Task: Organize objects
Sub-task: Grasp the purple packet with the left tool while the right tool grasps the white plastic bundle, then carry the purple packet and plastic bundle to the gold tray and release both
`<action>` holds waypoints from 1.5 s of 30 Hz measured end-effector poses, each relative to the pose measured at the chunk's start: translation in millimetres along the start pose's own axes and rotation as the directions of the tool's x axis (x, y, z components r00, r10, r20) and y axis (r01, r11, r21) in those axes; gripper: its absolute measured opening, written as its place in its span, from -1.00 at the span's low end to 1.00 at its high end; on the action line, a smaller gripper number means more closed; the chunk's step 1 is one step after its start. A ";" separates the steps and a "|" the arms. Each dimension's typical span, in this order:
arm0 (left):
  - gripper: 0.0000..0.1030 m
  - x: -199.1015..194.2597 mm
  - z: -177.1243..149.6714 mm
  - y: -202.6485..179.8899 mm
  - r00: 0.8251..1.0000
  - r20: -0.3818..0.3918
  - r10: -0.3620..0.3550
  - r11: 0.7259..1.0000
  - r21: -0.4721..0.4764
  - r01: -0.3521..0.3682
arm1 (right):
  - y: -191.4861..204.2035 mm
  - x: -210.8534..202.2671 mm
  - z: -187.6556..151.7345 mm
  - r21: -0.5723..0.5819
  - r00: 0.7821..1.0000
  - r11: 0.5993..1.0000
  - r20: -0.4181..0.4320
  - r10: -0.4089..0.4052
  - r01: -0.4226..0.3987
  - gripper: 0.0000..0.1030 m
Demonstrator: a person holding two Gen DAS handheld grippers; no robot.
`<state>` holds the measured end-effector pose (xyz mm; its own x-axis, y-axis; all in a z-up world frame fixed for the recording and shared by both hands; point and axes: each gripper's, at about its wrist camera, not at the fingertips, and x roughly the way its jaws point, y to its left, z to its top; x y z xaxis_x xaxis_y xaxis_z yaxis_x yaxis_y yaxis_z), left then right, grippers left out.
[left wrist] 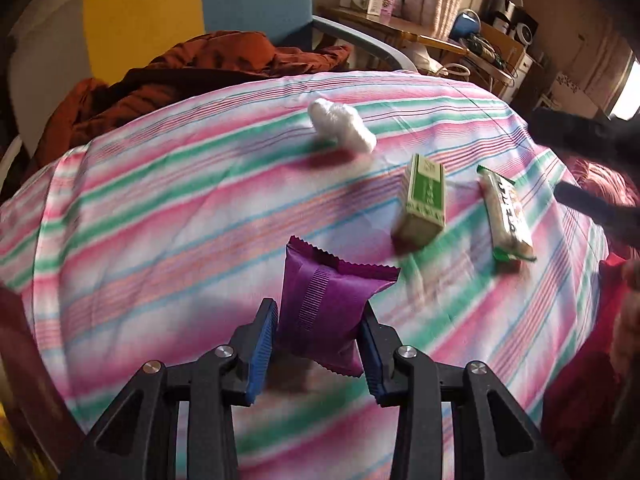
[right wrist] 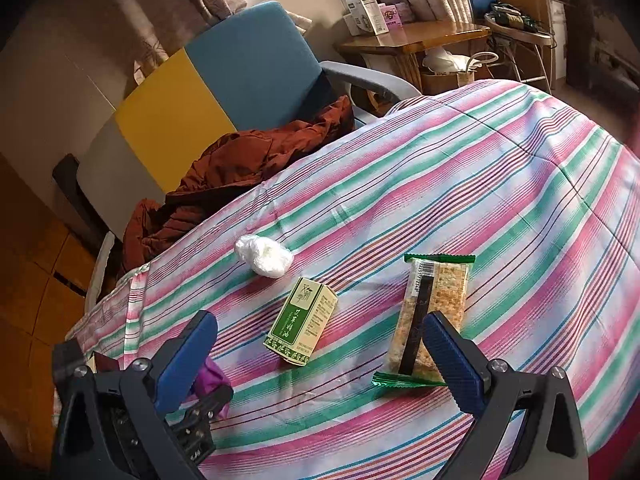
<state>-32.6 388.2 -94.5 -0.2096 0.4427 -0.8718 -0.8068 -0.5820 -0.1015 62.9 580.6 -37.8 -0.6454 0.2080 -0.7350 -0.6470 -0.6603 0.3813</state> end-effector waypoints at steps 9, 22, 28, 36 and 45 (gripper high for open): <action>-0.24 -28.6 -33.9 4.3 0.998 0.060 -0.009 1.000 0.007 0.008 | 40.3 13.3 -1.1 -0.171 0.998 0.985 -0.057 0.007 -0.017 0.90; -0.24 -21.8 -40.0 18.4 0.997 0.057 -0.061 0.997 -0.044 0.064 | 94.4 160.5 50.1 -0.476 0.952 0.872 -0.197 -0.236 0.118 0.32; -0.24 -22.4 -40.9 23.3 0.994 0.072 -0.077 0.994 -0.071 0.082 | 88.0 153.9 43.5 -0.478 0.958 0.873 -0.196 -0.212 0.095 -0.33; -0.24 -48.9 -44.3 18.4 0.993 0.113 -0.047 0.997 -0.059 0.054 | 98.9 45.8 7.1 -0.474 0.991 0.880 -0.132 -0.022 -0.043 -0.32; -0.24 -111.7 -54.2 12.8 0.976 0.217 0.009 0.999 -0.035 -0.001 | 91.0 9.8 -69.0 -0.441 0.988 0.892 -0.151 0.033 -0.097 -0.32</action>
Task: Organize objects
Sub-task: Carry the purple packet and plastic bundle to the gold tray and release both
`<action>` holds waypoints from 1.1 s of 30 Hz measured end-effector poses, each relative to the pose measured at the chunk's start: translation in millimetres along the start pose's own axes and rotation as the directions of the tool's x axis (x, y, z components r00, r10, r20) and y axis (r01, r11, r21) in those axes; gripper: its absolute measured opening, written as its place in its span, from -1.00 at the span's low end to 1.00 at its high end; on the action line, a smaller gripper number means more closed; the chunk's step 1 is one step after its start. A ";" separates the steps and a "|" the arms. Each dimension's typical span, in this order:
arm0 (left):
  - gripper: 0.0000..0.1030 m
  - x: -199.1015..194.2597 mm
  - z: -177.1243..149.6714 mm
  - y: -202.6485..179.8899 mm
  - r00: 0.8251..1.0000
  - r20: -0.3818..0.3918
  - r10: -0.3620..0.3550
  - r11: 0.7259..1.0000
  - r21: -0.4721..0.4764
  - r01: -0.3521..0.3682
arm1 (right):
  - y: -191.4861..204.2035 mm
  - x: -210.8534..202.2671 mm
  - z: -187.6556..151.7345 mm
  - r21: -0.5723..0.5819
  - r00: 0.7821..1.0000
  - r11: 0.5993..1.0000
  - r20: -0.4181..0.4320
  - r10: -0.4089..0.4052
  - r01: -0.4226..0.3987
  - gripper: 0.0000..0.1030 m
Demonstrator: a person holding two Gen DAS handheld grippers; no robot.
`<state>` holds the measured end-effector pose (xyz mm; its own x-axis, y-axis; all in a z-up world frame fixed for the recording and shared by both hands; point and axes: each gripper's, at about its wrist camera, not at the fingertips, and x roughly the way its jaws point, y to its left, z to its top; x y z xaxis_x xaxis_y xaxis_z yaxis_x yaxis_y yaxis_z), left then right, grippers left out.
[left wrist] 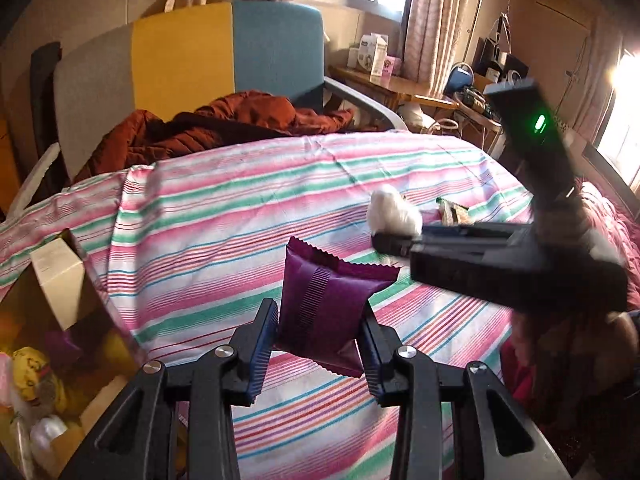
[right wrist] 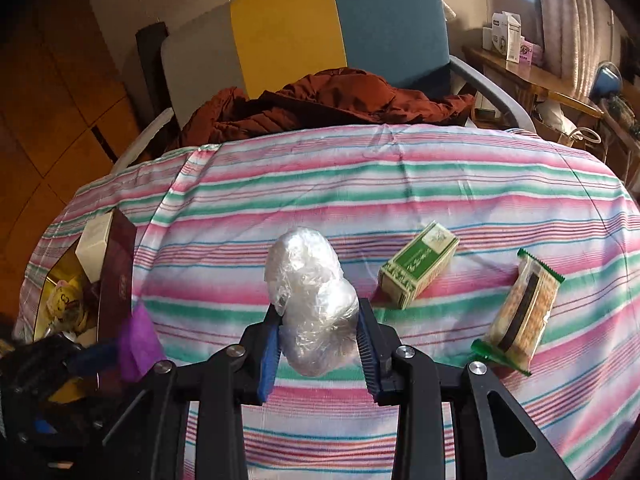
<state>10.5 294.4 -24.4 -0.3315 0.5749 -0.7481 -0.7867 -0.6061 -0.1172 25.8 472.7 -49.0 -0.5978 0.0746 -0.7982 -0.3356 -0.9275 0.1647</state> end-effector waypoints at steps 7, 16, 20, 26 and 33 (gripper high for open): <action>-0.24 -33.4 -8.4 12.7 0.998 0.040 0.048 0.998 -0.045 -0.046 | 7.7 19.8 -8.0 -0.063 0.998 0.997 -0.037 -0.051 0.049 -0.32; -0.24 -52.4 -27.6 27.6 0.997 0.044 0.061 0.995 -0.084 -0.057 | 11.8 24.9 -10.5 -0.099 0.997 0.994 -0.046 -0.060 0.056 -0.32; -0.24 -61.7 -33.4 36.2 0.996 0.051 0.070 0.992 -0.105 -0.064 | 14.4 23.8 -10.4 -0.110 0.998 0.993 -0.037 -0.058 0.054 -0.32; -0.24 -77.4 -42.8 52.2 0.992 0.070 0.102 0.987 -0.132 -0.092 | 15.9 22.1 -12.1 -0.110 0.998 0.993 -0.036 -0.055 0.051 -0.32; -0.24 -96.1 -55.8 81.5 0.988 0.085 0.131 0.973 -0.201 -0.112 | 39.0 6.7 -12.9 -0.085 1.000 0.996 -0.024 0.018 -0.020 -0.32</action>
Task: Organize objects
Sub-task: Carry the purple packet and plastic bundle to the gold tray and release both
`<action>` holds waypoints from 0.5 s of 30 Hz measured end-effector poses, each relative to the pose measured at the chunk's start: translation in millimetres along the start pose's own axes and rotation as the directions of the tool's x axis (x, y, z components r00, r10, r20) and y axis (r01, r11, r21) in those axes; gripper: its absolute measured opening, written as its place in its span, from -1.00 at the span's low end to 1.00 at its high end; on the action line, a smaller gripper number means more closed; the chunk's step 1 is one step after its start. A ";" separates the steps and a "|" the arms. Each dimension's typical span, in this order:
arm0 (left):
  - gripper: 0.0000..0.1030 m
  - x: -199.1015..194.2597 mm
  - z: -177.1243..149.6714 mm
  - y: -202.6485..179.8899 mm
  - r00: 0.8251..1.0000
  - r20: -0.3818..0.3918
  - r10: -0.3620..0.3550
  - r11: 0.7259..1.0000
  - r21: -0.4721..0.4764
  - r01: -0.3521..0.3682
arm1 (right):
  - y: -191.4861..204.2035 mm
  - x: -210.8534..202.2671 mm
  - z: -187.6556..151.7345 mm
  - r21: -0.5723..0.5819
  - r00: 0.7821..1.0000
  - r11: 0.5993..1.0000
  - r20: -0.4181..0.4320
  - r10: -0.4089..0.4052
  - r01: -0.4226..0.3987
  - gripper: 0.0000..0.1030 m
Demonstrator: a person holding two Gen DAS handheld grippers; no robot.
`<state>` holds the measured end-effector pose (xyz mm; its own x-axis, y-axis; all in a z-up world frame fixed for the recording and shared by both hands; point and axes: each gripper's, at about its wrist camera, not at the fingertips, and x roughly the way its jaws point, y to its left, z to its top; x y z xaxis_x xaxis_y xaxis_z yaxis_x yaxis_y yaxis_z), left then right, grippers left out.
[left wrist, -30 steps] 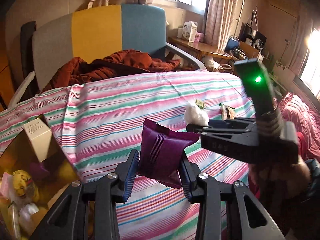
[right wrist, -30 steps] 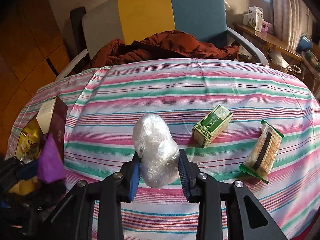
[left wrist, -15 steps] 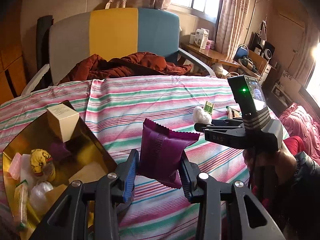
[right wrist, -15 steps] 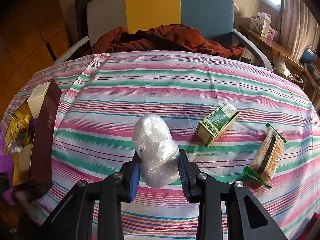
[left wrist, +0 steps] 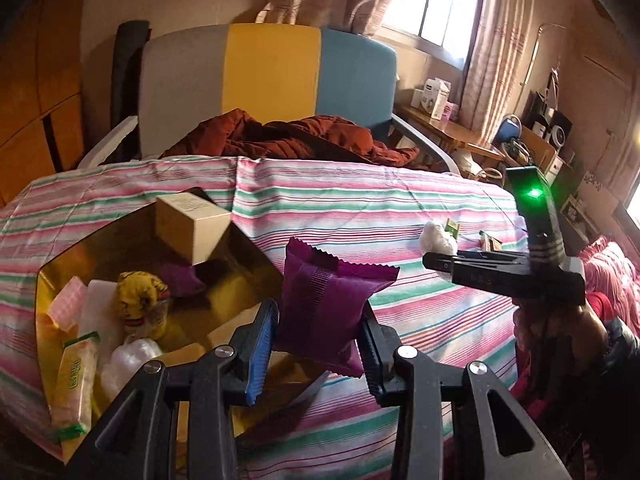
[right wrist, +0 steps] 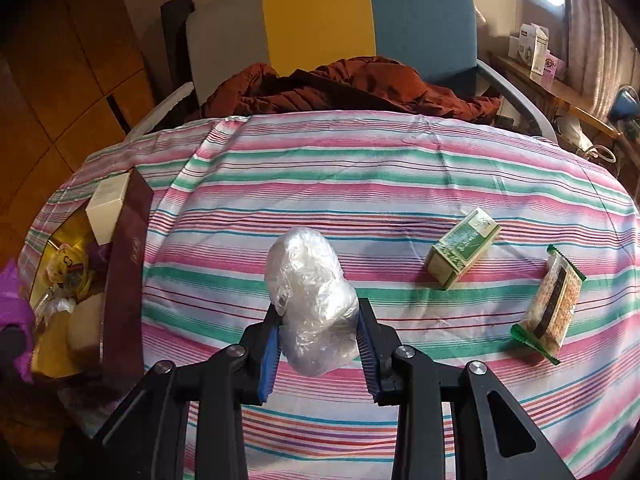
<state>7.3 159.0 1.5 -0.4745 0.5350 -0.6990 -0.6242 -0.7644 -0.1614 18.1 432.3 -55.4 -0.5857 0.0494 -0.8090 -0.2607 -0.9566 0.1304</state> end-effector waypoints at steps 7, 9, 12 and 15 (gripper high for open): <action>-0.24 -25.7 -5.2 44.4 0.999 0.043 0.010 0.995 -0.104 -0.005 | 68.6 -17.7 0.8 -0.067 0.991 0.990 0.039 0.125 -0.122 -0.32; -0.24 -34.2 -8.0 61.5 0.998 0.058 0.034 0.990 -0.142 -0.025 | 88.5 -23.1 1.9 -0.093 0.985 0.983 0.047 0.164 -0.159 -0.32; -0.24 -45.8 -14.9 88.1 0.994 0.065 0.084 0.977 -0.201 -0.069 | 117.6 -28.6 -0.4 -0.130 0.973 0.967 0.045 0.226 -0.219 -0.32; -0.24 -53.6 -21.2 106.8 0.986 0.064 0.155 0.966 -0.220 -0.138 | 145.7 -26.4 -5.5 -0.167 0.962 0.950 0.026 0.271 -0.263 -0.32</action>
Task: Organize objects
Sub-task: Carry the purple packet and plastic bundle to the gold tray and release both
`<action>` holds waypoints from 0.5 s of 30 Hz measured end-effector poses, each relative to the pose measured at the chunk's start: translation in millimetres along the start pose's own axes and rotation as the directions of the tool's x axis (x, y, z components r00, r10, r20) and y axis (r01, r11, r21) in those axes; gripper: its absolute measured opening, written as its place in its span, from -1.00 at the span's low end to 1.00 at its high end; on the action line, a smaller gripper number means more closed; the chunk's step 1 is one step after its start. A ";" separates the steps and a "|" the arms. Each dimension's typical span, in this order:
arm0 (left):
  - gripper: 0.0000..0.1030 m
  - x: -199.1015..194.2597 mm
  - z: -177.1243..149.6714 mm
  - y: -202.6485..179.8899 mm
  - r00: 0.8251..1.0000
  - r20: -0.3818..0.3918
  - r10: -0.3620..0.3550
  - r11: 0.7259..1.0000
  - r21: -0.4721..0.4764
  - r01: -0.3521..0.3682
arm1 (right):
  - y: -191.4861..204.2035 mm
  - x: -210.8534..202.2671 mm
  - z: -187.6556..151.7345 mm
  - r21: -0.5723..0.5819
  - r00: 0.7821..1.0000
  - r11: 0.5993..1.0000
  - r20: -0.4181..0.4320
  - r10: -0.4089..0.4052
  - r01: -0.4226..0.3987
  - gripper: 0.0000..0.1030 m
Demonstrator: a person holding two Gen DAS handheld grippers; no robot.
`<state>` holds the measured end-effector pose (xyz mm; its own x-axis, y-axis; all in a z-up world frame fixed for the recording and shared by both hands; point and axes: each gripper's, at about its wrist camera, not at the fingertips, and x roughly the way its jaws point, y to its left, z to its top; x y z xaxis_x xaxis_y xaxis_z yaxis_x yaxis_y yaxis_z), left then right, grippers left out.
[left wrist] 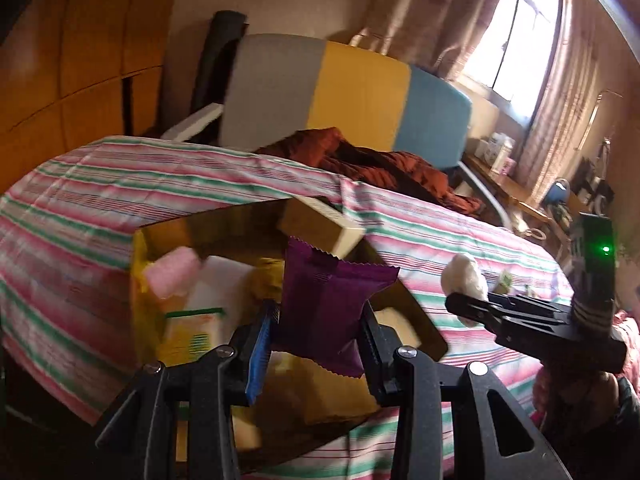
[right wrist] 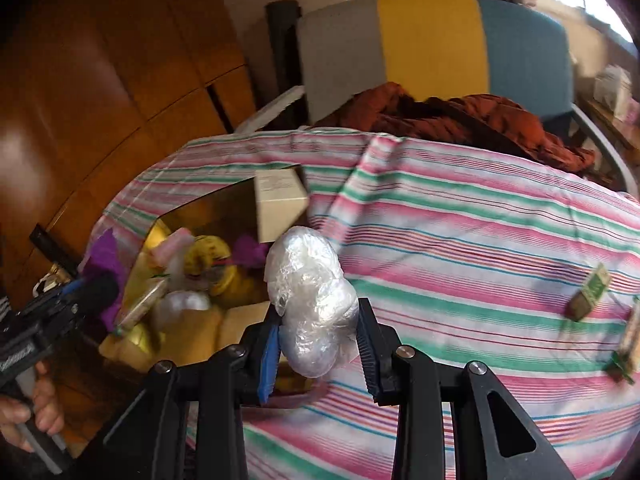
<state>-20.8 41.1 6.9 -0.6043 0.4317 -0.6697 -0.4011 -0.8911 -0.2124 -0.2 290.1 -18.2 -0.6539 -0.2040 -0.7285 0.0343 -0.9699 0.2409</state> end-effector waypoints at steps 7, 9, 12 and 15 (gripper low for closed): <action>-0.24 7.1 -1.3 17.5 0.999 -0.010 0.049 0.998 -0.029 -0.049 | 38.5 28.9 6.7 -0.072 0.998 0.996 -0.047 0.040 -0.044 -0.32; -0.24 10.3 -1.8 16.0 0.999 -0.017 0.035 0.999 -0.032 -0.036 | 44.8 33.9 12.3 -0.085 0.998 0.995 -0.047 0.039 -0.043 -0.32; -0.24 14.4 -2.7 15.0 0.999 -0.024 0.023 0.999 -0.025 -0.024 | 49.1 39.8 20.2 -0.091 0.998 0.995 -0.047 0.034 -0.038 -0.32; -0.24 18.8 -3.1 14.4 0.999 -0.037 0.017 0.999 -0.029 -0.018 | 49.0 45.2 24.8 -0.084 0.998 0.996 -0.055 0.031 -0.035 -0.32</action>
<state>-35.8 35.9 -10.9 -0.5854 0.4111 -0.6988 -0.3699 -0.9024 -0.2211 -46.9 236.7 -23.4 -0.6104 -0.2406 -0.7547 0.1207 -0.9699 0.2116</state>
